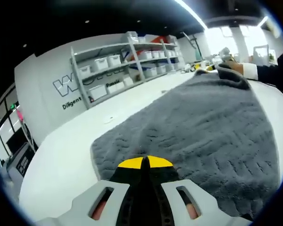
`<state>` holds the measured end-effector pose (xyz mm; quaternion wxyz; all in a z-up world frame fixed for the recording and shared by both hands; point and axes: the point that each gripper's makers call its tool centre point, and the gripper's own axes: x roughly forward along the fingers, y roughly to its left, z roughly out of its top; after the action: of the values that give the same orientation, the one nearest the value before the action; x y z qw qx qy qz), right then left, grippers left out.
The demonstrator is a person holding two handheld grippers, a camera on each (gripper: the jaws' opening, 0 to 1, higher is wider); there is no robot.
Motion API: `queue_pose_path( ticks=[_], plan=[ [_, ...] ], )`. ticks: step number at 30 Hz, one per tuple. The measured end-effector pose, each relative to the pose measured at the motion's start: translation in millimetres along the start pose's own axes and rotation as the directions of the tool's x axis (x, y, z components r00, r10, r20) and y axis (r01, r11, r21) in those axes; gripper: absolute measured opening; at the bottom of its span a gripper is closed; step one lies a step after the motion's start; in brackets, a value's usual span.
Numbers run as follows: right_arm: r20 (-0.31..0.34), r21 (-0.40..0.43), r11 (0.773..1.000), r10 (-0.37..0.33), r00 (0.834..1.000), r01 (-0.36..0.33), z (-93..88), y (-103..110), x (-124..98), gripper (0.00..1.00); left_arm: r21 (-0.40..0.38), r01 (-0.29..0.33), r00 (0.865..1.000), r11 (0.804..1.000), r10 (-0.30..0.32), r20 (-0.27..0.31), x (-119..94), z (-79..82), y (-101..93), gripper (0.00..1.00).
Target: Open the folded towel by lifting each exposed corner and separating the folded layers until the towel lies flat within the target outline without major curled edges
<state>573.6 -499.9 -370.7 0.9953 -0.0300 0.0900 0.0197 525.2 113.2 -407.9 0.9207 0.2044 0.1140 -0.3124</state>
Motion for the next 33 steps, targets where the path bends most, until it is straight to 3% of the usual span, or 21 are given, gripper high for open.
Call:
queue_pose_path(
  ticks=[9, 11, 33],
  plan=[
    [-0.038, 0.028, 0.999, -0.015, 0.999, 0.016, -11.4, -0.4, -13.4, 0.20, -0.005, 0.001, 1.000, 1.000, -0.001, 0.002, 0.4, 0.0, -0.2, 0.01],
    [-0.073, 0.049, 0.999, -0.009, 0.997, 0.013, -18.2, 1.4, -16.2, 0.20, -0.005, 0.002, 1.000, 1.000, -0.002, 0.002, 0.5, -0.1, -0.2, 0.01],
    [-0.103, 0.023, 0.999, -0.041, 0.994, 0.044, -33.4, 2.8, -42.7, 0.20, 0.023, -0.001, 1.000, 1.000, 0.001, 0.002, 0.9, -0.1, -0.1, 0.01]
  ],
)
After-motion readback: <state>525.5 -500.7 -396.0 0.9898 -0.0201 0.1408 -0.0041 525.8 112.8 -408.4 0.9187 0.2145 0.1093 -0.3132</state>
